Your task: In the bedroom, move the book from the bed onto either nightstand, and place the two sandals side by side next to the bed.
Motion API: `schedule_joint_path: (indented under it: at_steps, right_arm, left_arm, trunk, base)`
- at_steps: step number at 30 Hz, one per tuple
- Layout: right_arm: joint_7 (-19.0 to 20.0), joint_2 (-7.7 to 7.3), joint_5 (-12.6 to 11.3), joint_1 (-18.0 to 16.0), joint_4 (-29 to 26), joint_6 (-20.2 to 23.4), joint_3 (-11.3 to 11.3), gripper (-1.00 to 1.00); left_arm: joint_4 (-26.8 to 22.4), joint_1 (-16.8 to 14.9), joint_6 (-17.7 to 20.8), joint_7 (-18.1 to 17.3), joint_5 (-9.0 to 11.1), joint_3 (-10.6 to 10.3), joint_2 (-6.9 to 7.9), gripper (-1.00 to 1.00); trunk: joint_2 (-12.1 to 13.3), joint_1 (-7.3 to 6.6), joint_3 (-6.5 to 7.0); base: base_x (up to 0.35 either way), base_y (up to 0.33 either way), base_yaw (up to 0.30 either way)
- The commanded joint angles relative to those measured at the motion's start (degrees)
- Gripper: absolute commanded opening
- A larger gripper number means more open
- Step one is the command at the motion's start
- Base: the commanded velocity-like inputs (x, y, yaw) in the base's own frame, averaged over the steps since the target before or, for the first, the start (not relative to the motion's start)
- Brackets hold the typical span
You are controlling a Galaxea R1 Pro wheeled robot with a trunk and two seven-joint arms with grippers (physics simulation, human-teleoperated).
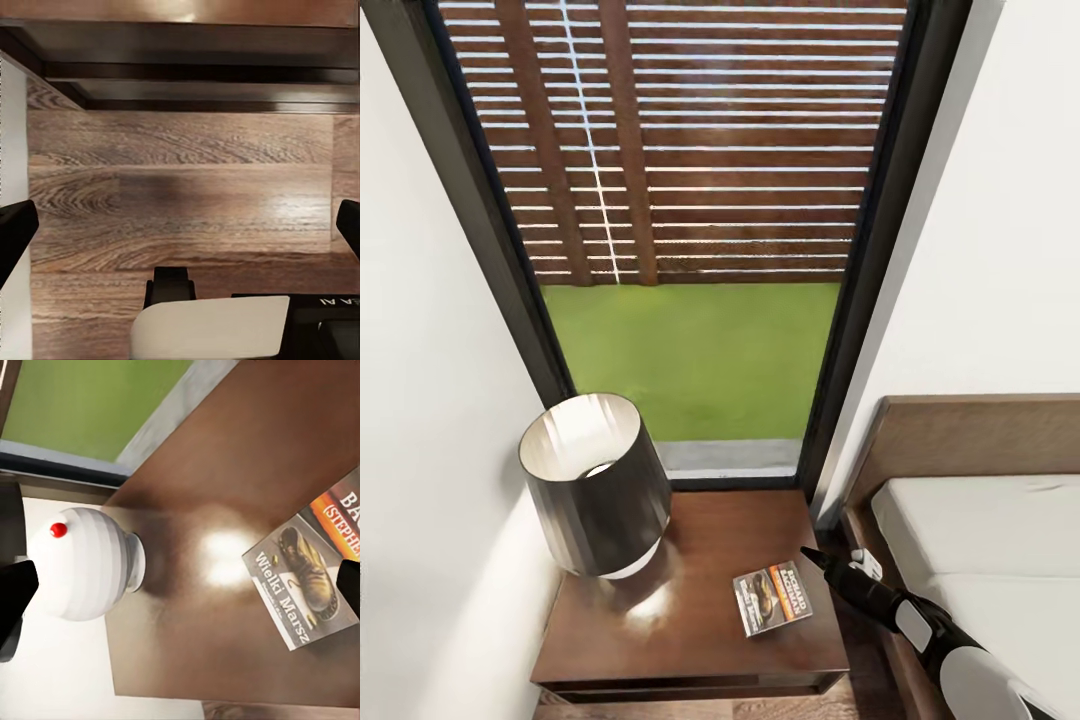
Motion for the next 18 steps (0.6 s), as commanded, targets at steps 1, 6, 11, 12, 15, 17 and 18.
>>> schedule_joint_path:
  at_steps: [1,6,11,12,15,17,18]
  right_arm:
    - [0.1,-0.02,-0.5,0.0,0.0,0.5,-0.1,1.00]
    - [0.2,0.01,-0.5,0.0,0.0,0.5,-0.1,1.00]
    - [0.2,0.03,-0.4,0.0,0.0,0.5,0.0,1.00]
    - [0.2,0.03,-0.4,0.0,0.0,0.5,0.0,1.00]
    - [0.3,0.03,-0.4,0.1,0.0,0.5,0.0,1.00]
    - [0.3,0.02,-0.4,0.1,0.0,0.5,0.0,1.00]
    - [0.3,0.00,-0.4,0.1,0.0,0.5,0.0,1.00]
  left_arm:
    - [0.0,0.0,-0.2,-0.2,0.6,-0.4,0.02,1.00]
    - [0.0,0.0,-0.2,-0.2,0.6,-0.4,0.02,1.00]
    - [0.0,0.0,-0.1,-0.2,0.5,-0.4,0.02,1.00]
    - [0.0,0.0,-0.1,-0.2,0.5,-0.4,0.02,1.00]
    - [0.0,0.0,-0.1,-0.2,0.5,-0.4,-0.01,1.00]
    - [0.0,0.0,-0.1,-0.2,0.5,-0.4,-0.03,1.00]
    - [0.0,0.0,-0.1,-0.2,0.5,-0.4,-0.04,1.00]
  trunk:
    - [0.4,-0.23,0.14]
    - [2.4,-1.33,1.04]
    - [4.4,-2.42,1.93]
    - [4.8,-2.64,2.11]
    - [6.0,-3.30,2.65]
    - [6.8,-3.74,3.01]
    - [7.2,-3.96,3.19]
  base:
    - [0.000,0.000,0.000]
    - [0.000,0.000,0.000]
    - [0.000,0.000,0.000]
    - [0.000,0.000,0.000]
    - [0.000,0.000,0.000]
    - [0.000,0.000,0.000]
    - [0.000,0.000,0.000]
